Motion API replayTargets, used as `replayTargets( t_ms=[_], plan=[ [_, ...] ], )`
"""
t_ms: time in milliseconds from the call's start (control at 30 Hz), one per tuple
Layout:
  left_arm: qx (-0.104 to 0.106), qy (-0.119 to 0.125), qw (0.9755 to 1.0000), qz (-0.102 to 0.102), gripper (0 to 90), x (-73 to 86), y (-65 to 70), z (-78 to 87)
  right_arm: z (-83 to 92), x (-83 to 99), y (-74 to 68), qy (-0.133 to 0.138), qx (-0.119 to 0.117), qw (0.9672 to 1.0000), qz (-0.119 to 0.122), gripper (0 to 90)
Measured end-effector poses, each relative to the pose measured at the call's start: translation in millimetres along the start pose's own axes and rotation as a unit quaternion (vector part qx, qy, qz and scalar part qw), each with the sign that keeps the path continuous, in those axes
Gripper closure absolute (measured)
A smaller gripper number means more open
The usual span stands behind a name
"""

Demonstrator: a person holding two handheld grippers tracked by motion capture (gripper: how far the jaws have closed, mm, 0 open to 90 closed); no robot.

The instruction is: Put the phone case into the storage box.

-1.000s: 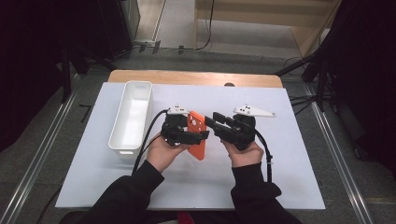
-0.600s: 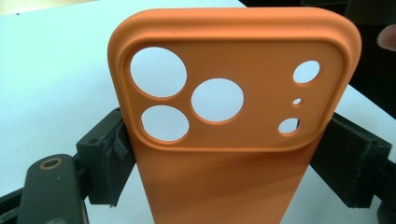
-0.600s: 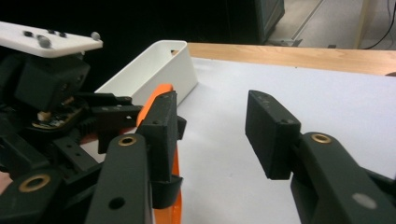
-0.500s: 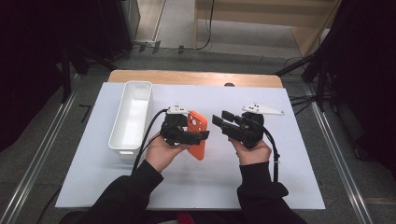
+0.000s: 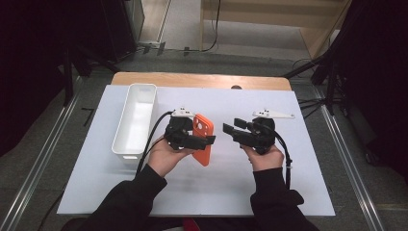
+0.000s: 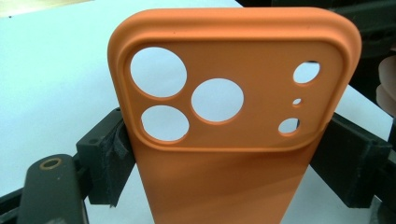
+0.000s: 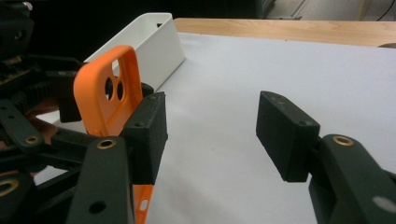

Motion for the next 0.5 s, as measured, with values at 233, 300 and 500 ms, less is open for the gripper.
replayTargets(
  t_ms=[233, 300, 500],
  plan=[
    [0.009, -0.006, 0.9999, 0.005, 16.1, -0.9, -1.3, 1.3, 0.6, 7.2, 5.3, 0.0, -0.008, 0.9999, 0.007, 38.9],
    [0.01, -0.008, 0.9999, 0.004, 16.1, -1.2, -1.2, 1.8, 0.4, 10.0, 7.1, -0.001, -0.011, 0.9999, 0.008, 38.3],
    [0.012, -0.01, 0.9999, 0.004, 16.1, -1.8, -2.2, 3.0, 0.8, 18.3, 9.5, -0.015, -0.015, 0.9996, 0.02, 36.9]
  ],
)
Point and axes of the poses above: each handheld gripper's, and its own axes: z roughly backward along the jaws, x roughly out of its underside, y roughly to its right, the point moved 3 cm from there along -z, roughly forward along the jaws, and after that the axes turned 5 degrees about -x, right-handed, at the moved point
